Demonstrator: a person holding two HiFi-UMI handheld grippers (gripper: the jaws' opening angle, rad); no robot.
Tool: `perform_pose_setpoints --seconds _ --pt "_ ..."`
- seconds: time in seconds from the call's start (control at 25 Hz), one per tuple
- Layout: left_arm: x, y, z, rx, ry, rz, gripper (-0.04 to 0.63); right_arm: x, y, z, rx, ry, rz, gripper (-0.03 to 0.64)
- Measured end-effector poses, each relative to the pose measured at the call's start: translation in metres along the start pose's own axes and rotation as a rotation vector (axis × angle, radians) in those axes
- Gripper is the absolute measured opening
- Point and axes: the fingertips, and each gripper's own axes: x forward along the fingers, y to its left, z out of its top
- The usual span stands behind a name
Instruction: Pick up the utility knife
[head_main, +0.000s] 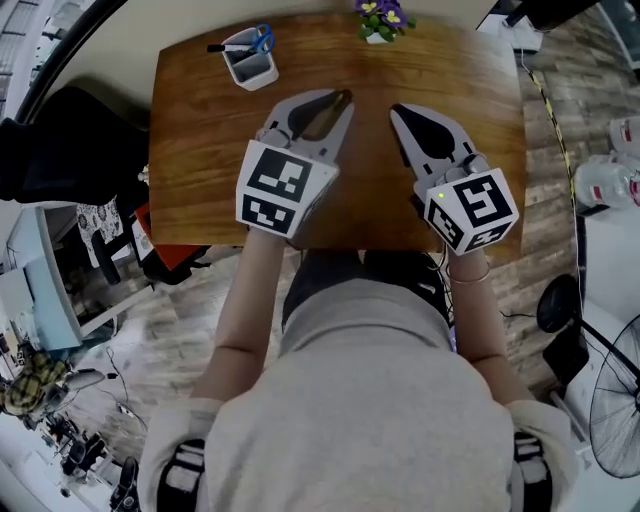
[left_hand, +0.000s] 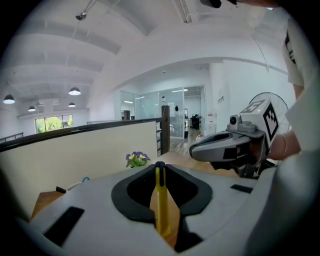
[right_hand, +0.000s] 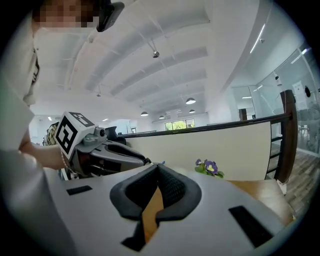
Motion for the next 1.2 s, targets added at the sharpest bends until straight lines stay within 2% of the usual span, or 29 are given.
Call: perform_pose_setpoints --seconds 0.44,0.84,1.2 --pt "-0.043 -0.004 0.033 -0.11 -0.188 0.006 0.075 -0.007 0.034 0.034 -0.072 -0.047 0.056 0.012" --pt "-0.057 -0.007 0.033 -0.145 -0.248 0.008 0.075 -0.015 0.048 0.034 -0.081 -0.05 0.071 0.012" --pt "-0.069 -0.003 0.034 -0.236 -0.333 0.031 0.075 -0.022 0.052 0.025 -0.067 -0.038 0.081 0.013"
